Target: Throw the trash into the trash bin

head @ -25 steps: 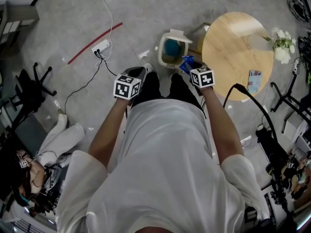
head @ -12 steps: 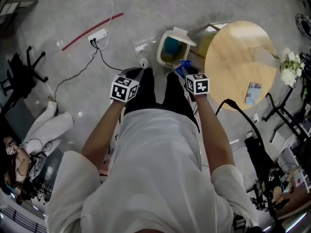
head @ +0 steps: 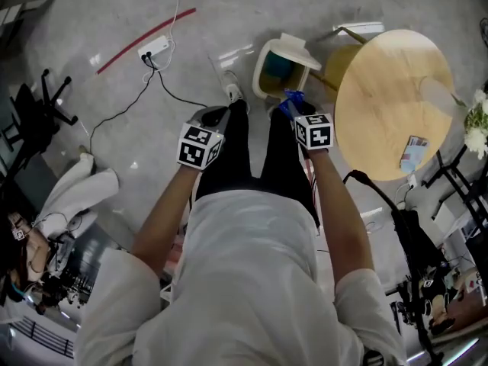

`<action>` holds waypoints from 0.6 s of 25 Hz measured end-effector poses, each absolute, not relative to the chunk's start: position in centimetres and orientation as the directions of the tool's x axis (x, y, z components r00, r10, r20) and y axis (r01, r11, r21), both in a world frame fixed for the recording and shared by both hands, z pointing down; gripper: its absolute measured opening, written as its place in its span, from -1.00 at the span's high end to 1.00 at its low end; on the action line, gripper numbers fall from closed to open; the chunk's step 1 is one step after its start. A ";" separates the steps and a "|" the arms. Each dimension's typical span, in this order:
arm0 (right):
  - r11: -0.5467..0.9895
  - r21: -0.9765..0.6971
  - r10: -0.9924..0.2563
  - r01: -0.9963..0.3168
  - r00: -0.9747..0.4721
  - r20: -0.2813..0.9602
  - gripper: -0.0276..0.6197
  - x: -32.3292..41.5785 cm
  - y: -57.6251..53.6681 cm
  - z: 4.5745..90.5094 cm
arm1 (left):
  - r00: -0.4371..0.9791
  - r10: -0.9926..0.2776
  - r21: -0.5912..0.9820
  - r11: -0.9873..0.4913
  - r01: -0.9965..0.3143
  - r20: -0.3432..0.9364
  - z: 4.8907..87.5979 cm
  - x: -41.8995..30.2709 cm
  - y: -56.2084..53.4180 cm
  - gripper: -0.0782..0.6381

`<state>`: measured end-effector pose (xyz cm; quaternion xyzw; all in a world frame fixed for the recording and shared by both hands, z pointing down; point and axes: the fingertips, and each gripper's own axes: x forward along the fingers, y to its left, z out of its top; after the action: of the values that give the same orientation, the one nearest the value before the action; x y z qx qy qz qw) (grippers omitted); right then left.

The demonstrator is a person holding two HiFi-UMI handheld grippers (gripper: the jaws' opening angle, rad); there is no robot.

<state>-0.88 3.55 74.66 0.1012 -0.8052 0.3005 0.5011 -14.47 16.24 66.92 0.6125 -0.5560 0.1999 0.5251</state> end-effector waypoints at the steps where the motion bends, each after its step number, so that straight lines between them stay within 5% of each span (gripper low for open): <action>1: 0.797 -0.386 0.144 -0.464 -0.476 0.868 0.70 -1.1 3.7 75.3 | 0.304 -0.467 0.417 0.159 -0.895 0.830 67.2 -14.5 16.2 0.77; 15: 0.781 -0.388 0.155 -0.490 -0.449 0.880 0.70 -2.0 3.1 85.6 | 0.301 -0.445 0.380 0.097 -0.920 0.844 73.5 -14.4 14.8 0.77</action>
<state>-1.98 3.09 85.59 0.1058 -0.7913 0.3139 0.5140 -14.35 14.82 73.49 0.6292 -0.5421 0.2355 0.5047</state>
